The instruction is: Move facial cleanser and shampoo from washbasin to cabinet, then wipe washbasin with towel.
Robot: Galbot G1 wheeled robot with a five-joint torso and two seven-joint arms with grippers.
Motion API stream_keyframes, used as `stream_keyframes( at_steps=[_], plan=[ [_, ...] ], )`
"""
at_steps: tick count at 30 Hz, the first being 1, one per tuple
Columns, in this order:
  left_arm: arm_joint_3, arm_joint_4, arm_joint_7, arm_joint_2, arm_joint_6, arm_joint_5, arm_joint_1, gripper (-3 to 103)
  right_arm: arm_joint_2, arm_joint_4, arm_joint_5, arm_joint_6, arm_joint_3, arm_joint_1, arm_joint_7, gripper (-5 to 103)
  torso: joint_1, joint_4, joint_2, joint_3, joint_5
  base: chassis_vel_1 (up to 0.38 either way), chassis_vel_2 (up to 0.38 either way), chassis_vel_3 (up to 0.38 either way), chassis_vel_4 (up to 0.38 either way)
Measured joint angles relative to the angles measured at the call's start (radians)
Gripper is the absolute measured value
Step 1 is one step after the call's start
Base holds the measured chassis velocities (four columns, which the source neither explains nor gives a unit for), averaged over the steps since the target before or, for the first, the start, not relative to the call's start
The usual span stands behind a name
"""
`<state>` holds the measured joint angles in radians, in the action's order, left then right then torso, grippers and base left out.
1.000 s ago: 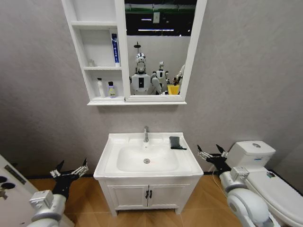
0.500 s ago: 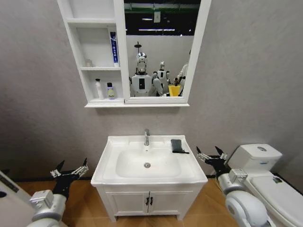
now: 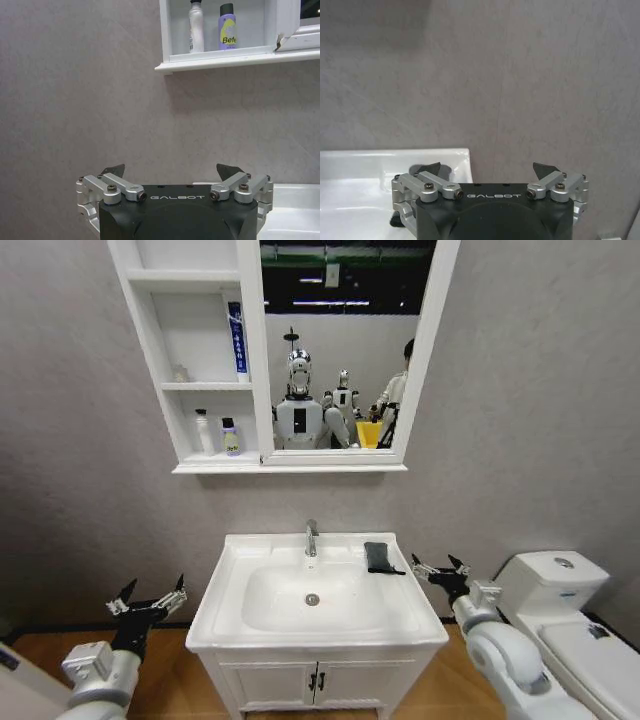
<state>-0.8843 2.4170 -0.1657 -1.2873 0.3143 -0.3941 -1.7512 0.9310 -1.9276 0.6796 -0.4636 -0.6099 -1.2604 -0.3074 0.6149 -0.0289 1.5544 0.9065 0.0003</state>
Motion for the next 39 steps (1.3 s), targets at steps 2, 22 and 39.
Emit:
stream_keyframes(
  at_steps=[2,22,39],
  plan=[
    [0.0,0.0,0.0,0.0,0.0,0.0,0.0,100,-0.026,0.082,0.033,-0.011,0.059,0.095,-0.011,100,0.0,0.0,0.0,0.0,-0.0001,0.0,0.0,0.0,0.0],
    [0.0,0.0,0.0,0.0,0.0,0.0,0.0,100,0.046,0.516,0.122,-0.02,0.433,0.55,-0.061,100,0.001,0.0002,0.0,0.0,-0.0005,0.0,0.0,0.0,0.0],
    [0.0,0.0,0.0,0.0,0.0,0.0,0.0,100,0.128,0.674,0.119,-0.052,0.511,0.651,-0.046,100,0.0,0.0001,0.0,0.0,-0.0004,0.0,0.0,0.0,0.0]
  ],
)
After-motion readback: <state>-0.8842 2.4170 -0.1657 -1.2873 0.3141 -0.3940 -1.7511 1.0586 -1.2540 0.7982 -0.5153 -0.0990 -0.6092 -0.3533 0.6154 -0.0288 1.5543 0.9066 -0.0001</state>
